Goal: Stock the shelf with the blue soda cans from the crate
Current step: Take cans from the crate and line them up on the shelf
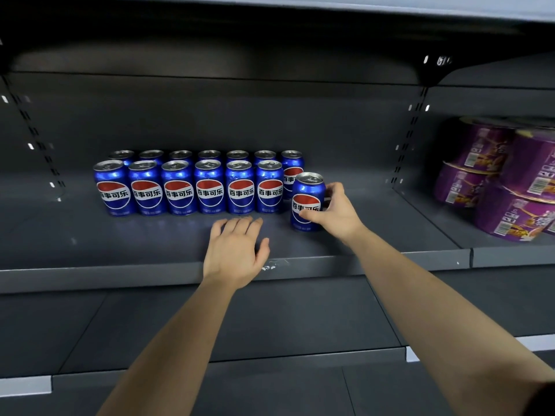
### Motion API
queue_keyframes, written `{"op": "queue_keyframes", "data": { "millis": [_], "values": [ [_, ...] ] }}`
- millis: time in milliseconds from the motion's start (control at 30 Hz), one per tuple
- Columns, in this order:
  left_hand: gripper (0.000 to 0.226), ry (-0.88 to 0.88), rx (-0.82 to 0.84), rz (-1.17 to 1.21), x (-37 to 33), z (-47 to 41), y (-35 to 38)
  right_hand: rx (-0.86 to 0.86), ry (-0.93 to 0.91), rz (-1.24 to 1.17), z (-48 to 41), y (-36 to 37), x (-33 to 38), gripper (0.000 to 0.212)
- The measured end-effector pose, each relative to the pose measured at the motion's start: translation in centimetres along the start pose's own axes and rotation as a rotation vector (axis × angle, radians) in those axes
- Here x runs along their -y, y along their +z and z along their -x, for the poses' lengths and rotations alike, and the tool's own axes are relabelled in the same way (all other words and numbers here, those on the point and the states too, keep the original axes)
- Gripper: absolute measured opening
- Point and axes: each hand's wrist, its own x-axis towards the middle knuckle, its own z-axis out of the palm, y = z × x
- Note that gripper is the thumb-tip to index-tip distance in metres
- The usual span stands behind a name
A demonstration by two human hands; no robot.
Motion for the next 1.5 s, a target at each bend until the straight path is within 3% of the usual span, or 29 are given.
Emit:
{"op": "queue_keyframes", "data": {
  "millis": [500, 1000, 1500],
  "values": [
    [0.057, -0.003, -0.044, 0.028, 0.0, 0.1, -0.1, -0.097, -0.084, 0.172, -3.7, 2.7, -0.6, 0.069],
    [0.055, -0.006, -0.064, 0.017, 0.0, 0.0, 0.2, -0.13, 0.006, 0.022, -4.3, 3.0, -0.7, 0.055],
    [0.051, 0.018, 0.032, 0.005, -0.2, 0.1, -0.2, -0.109, 0.082, 0.19, 0.8, 2.9, 0.5, 0.052]
  ]
}}
